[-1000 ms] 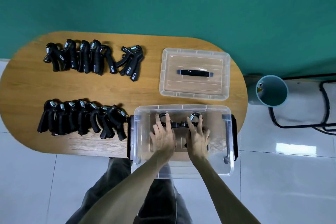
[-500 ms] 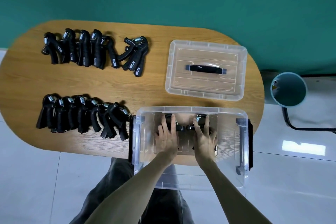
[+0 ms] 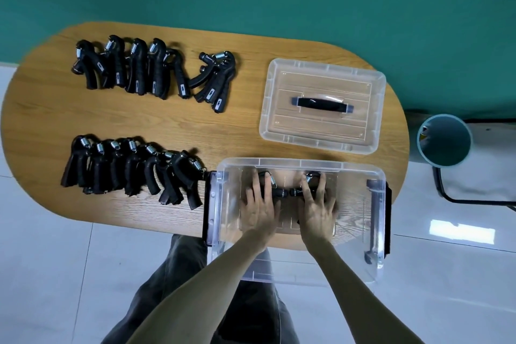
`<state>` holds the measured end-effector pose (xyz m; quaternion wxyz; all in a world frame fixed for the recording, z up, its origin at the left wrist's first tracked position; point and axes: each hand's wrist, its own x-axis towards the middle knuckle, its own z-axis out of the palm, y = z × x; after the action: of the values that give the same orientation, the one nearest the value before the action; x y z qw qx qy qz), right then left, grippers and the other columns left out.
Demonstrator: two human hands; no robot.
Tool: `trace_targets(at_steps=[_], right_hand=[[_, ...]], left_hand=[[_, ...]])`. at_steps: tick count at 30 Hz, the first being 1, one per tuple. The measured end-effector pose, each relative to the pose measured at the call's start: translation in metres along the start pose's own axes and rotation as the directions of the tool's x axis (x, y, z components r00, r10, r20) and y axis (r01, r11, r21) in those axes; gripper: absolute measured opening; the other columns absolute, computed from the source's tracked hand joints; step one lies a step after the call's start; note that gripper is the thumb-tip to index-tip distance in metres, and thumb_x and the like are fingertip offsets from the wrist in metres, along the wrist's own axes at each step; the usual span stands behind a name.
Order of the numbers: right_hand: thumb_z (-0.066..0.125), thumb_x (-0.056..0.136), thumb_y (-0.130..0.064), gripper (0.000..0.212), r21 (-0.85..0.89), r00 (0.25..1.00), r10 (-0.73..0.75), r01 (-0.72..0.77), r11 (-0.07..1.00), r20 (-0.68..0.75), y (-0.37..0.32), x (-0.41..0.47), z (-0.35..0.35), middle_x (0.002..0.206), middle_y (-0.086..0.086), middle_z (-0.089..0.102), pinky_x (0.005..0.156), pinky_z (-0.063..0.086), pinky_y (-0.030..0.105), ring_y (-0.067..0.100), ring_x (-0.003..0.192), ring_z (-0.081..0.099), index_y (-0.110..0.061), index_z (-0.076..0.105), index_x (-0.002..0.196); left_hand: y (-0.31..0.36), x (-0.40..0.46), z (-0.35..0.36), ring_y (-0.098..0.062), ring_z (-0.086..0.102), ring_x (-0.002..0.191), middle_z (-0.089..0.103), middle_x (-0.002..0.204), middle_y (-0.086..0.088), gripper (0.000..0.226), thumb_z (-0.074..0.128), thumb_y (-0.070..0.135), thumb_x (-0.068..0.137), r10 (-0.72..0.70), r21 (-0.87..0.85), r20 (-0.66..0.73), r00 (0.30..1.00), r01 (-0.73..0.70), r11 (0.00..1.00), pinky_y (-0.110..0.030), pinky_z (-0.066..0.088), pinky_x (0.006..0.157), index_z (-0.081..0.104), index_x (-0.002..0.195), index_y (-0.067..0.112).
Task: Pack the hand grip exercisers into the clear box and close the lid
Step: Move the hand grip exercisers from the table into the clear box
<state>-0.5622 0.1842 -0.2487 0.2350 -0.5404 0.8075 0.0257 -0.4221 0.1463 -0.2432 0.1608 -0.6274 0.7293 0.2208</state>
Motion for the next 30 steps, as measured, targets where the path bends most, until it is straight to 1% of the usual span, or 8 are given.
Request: trace_targets(at_steps=[2, 5, 8, 11, 15, 18, 24, 30], right_hand=[[0.061, 0.098, -0.028, 0.068, -0.008, 0.999, 0.015, -0.016, 1.0, -0.047, -0.008, -0.005, -0.01, 0.168, 0.012, 0.009, 0.096, 0.042, 0.061, 0.044, 0.127, 0.042, -0.035, 0.026, 0.156], [0.061, 0.096, -0.036, 0.062, -0.028, 0.995, -0.041, 0.039, 0.999, -0.089, -0.021, -0.019, -0.026, 0.162, 0.016, 0.029, 0.089, 0.047, 0.054, 0.043, 0.116, 0.05, -0.025, 0.037, 0.152], [0.061, 0.095, -0.036, 0.057, 0.002, 0.982, -0.148, 0.149, 0.989, -0.116, -0.035, -0.033, -0.041, 0.151, 0.017, 0.046, 0.087, 0.052, 0.052, 0.041, 0.111, 0.055, -0.021, 0.042, 0.146], [0.062, 0.095, -0.03, 0.051, 0.123, 0.968, -0.188, 0.209, 0.97, -0.166, -0.053, -0.042, -0.063, 0.143, 0.014, 0.053, 0.087, 0.052, 0.05, 0.036, 0.106, 0.056, -0.021, 0.043, 0.142], [0.041, 0.098, -0.035, 0.038, 0.192, 0.931, -0.245, 0.302, 0.934, -0.271, -0.082, -0.05, -0.103, 0.121, 0.008, 0.061, 0.087, 0.052, 0.044, 0.026, 0.1, 0.05, -0.022, 0.046, 0.133], [0.039, 0.099, -0.037, 0.041, 0.212, 0.919, -0.257, 0.327, 0.921, -0.301, -0.098, -0.053, -0.119, 0.122, 0.005, 0.06, 0.095, 0.047, 0.038, 0.021, 0.109, 0.047, -0.022, 0.049, 0.135], [0.031, 0.1, -0.05, 0.054, -0.002, 0.873, -0.469, 0.473, 0.881, -0.136, -0.14, -0.052, -0.139, 0.14, 0.002, 0.051, 0.099, 0.048, 0.037, 0.021, 0.121, 0.048, -0.027, 0.032, 0.149], [0.015, 0.103, -0.057, 0.062, -0.081, 0.827, -0.562, 0.561, 0.824, 0.008, -0.194, -0.049, -0.14, 0.152, 0.003, 0.039, 0.104, 0.046, 0.04, 0.02, 0.129, 0.045, -0.03, 0.013, 0.158]], left_hand=[[-0.002, -0.011, -0.015, -0.029, 0.031, 0.136, -0.01, 0.169, -0.012, 0.071, 0.02, 0.049, 0.106, 0.049, 0.036, 0.046, 0.998, -0.051, 0.998, -0.049, 0.035, 0.11, -0.015, 0.159, 0.017], [-0.006, -0.029, -0.042, -0.028, 0.026, 0.144, 0.007, 0.168, -0.01, 0.064, 0.017, 0.044, 0.108, 0.124, 0.039, 0.081, 0.989, -0.127, 0.991, -0.046, 0.024, 0.118, -0.005, 0.161, 0.016], [-0.016, -0.044, -0.066, -0.025, 0.04, 0.129, 0.037, 0.152, -0.008, 0.054, 0.025, 0.037, 0.109, 0.19, -0.026, -0.001, 0.982, -0.19, 0.981, -0.042, 0.034, 0.11, 0.019, 0.158, 0.016], [-0.026, -0.057, -0.093, -0.021, 0.048, 0.12, 0.046, 0.14, -0.002, 0.052, 0.045, 0.027, 0.105, 0.232, -0.093, -0.091, 0.968, -0.24, 0.966, -0.037, 0.041, 0.106, 0.028, 0.154, 0.02], [-0.034, -0.073, -0.13, -0.02, 0.051, 0.117, 0.053, 0.133, -0.002, 0.048, 0.021, 0.032, 0.104, 0.329, -0.061, -0.161, 0.931, -0.342, 0.938, -0.037, 0.043, 0.106, 0.04, 0.146, 0.019], [-0.049, -0.077, -0.147, -0.019, 0.055, 0.114, 0.058, 0.129, -0.002, 0.046, 0.024, 0.033, 0.106, 0.238, -0.063, -0.213, 0.948, -0.257, 0.964, -0.036, 0.047, 0.102, 0.047, 0.142, 0.018], [-0.102, -0.091, -0.192, -0.021, 0.032, 0.14, 0.032, 0.156, -0.007, 0.058, 0.009, 0.045, 0.108, 0.06, -0.062, -0.124, 0.99, -0.068, 0.996, -0.039, 0.021, 0.12, 0.016, 0.158, 0.017], [-0.172, -0.093, -0.204, -0.02, 0.036, 0.135, 0.033, 0.152, -0.007, 0.062, 0.008, 0.05, 0.107, -0.01, 0.056, -0.07, 0.997, 0.014, 0.998, -0.039, 0.027, 0.119, 0.013, 0.16, 0.017]])
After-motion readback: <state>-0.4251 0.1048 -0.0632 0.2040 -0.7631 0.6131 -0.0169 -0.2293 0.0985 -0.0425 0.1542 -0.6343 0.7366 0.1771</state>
